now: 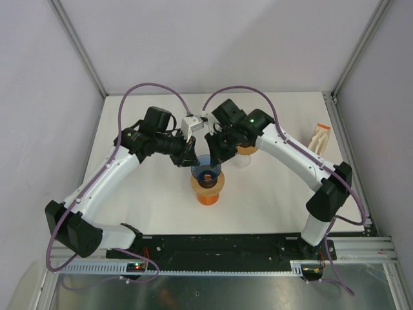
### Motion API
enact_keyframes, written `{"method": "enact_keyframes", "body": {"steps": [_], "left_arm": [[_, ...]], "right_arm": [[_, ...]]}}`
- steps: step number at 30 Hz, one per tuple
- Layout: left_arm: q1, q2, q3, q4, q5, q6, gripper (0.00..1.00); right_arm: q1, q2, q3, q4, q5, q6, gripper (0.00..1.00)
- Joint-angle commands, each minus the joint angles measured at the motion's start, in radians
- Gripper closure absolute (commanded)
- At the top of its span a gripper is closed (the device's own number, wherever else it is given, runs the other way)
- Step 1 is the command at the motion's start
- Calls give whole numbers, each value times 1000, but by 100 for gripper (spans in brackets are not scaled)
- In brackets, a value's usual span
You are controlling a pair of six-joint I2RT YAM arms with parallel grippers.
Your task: Place the coffee filter in the dripper
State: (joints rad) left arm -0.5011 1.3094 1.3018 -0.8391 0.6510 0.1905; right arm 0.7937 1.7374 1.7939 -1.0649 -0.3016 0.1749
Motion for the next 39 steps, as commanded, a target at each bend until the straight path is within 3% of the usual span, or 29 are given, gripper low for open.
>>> {"method": "enact_keyframes", "body": {"steps": [1,19,25,39], "left_arm": [[-11,-12,5,-14,64,26,100],[-10,34,-37,-16,43,38,100],[-10,25,-67,-17,5,56,100],[-10,11,-156,-26,-39,162,100]], "right_arm": [[-23,20,44,65,-52,-21,100],[-51,29,-21,40,-83,-40,100],[-55,29,-87,102,-98,-24,100],[-42,-52,-273,250,30,50,100]]}}
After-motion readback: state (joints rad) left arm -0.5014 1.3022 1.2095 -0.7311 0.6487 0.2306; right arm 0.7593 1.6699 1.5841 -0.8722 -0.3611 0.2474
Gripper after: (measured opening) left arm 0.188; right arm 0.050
